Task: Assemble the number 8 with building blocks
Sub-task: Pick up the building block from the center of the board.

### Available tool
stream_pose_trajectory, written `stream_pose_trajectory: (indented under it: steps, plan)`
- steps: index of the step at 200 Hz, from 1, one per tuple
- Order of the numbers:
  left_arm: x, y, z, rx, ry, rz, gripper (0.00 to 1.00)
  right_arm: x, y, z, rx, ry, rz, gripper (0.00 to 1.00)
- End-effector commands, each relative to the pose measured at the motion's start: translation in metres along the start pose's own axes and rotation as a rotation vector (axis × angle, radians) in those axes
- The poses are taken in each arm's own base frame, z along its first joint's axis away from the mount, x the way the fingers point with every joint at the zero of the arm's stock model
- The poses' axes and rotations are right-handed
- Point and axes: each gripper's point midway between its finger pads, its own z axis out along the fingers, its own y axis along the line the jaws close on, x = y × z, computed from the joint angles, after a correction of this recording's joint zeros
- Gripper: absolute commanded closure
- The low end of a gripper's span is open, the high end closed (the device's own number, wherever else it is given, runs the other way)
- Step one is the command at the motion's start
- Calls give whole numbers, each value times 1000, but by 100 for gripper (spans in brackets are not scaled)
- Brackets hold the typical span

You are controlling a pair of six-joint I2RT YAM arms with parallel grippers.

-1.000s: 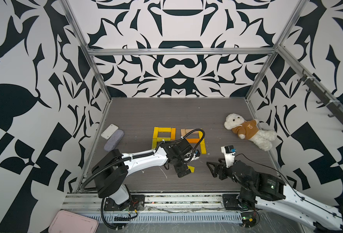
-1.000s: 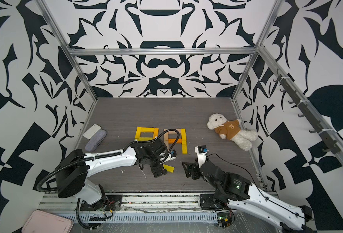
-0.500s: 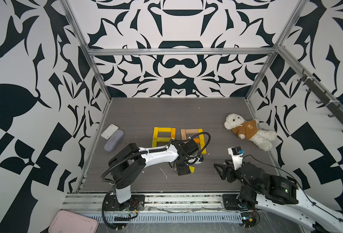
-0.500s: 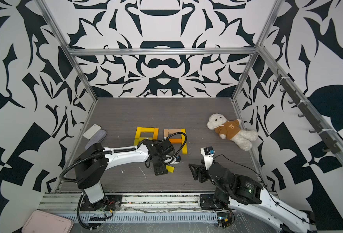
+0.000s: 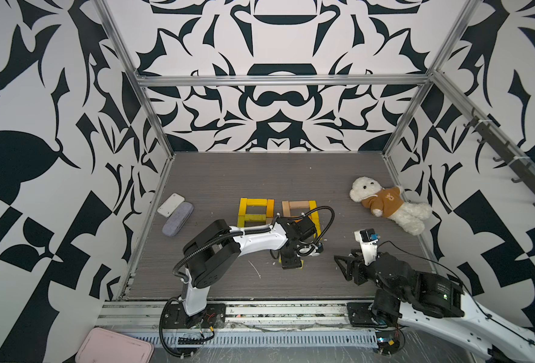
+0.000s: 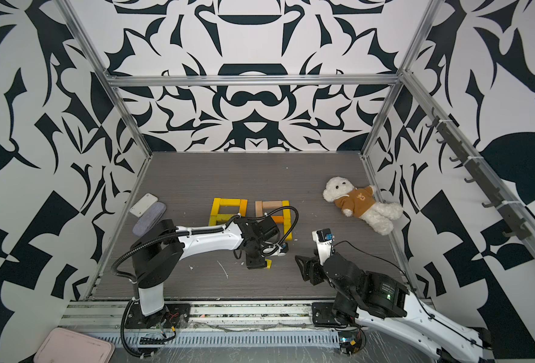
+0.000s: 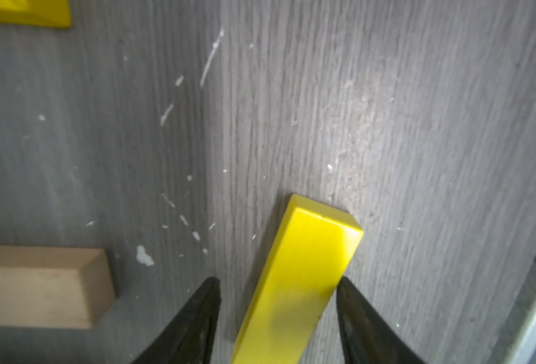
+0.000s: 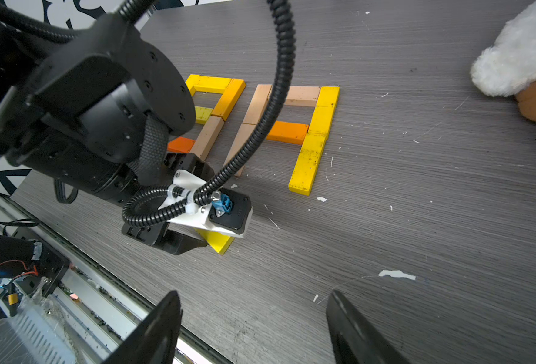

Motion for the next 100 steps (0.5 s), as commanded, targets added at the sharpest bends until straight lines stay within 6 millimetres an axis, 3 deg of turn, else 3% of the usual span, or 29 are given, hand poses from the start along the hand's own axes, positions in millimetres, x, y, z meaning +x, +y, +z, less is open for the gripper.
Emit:
stream_pose_trajectory:
  steps: [1, 57, 100]
  plan:
    - [3, -8, -1, 41, 24, 21, 40, -12, 3, -5, 0, -33, 0, 25]
    - [9, -6, 7, 32, 55, 18, 55, -11, 2, -4, 4, -27, -2, 26]
    - [-2, 2, 0, -8, 24, 19, 68, -14, 1, -7, 0, -46, 11, 28]
